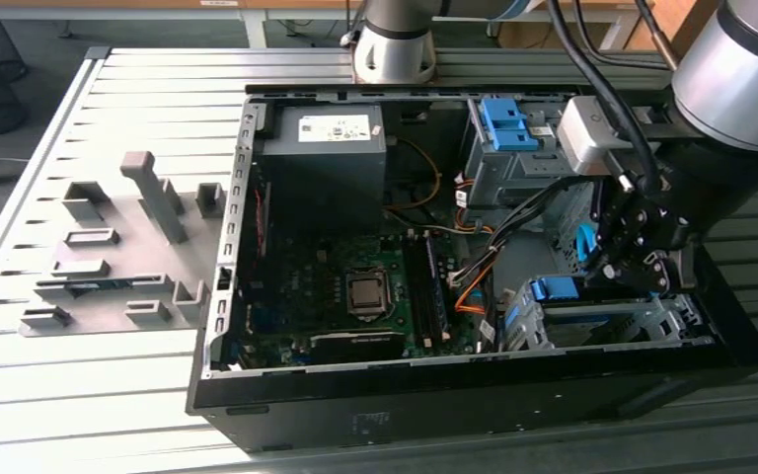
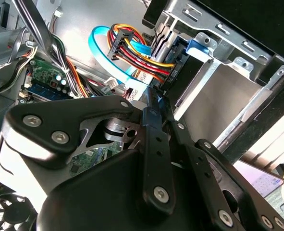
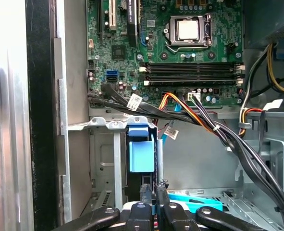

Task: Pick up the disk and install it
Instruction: 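Insert the second disk wire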

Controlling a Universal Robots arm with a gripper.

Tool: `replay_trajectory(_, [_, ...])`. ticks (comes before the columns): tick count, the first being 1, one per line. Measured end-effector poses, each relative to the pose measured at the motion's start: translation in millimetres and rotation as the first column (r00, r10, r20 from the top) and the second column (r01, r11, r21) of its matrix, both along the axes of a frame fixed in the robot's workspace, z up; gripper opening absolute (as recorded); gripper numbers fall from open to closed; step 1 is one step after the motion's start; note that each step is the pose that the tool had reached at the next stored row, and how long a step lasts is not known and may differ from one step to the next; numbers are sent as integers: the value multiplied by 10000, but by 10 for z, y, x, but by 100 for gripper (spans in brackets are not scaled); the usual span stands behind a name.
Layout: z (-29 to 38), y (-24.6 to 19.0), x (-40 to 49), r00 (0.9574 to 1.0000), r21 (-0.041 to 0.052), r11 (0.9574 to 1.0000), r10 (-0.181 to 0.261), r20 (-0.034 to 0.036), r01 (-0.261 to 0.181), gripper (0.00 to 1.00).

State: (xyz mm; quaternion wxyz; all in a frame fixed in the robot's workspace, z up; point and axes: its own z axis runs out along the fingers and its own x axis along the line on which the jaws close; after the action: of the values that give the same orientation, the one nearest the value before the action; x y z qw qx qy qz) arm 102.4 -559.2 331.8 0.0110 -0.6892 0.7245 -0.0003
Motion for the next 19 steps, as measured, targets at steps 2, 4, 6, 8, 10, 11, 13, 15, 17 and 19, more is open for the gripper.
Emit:
replay_trajectory(2, [-9, 0, 0, 10000, -1, 10000, 0, 0, 0, 16])
replay_trajectory(4, [-20, 0, 0, 10000, -1, 10000, 1, 0, -1, 16])
replay_trajectory(6, [-28, 0, 0, 10000, -4, 10000, 1, 0, -1, 16])
replay_trajectory(8, [-29, 0, 0, 10000, -4, 10000, 0, 0, 0, 16])
replay_trajectory(10, [-33, 0, 0, 10000, -1, 10000, 0, 0, 0, 16])
replay_trajectory(11, [-33, 0, 1, 10000, -2, 10000, 0, 0, 0, 16])
replay_trajectory(13, [-35, 0, 1, 10000, 3, 10000, 0, 0, 0, 17])
replay_trajectory(15, [-26, 0, 1, 10000, 3, 10000, 0, 0, 0, 24])
replay_trajectory(17, [9, 0, 1, 10000, 2, 10000, 0, 0, 0, 24])
replay_trajectory(19, [61, 0, 1, 10000, 0, 10000, 0, 0, 0, 24])
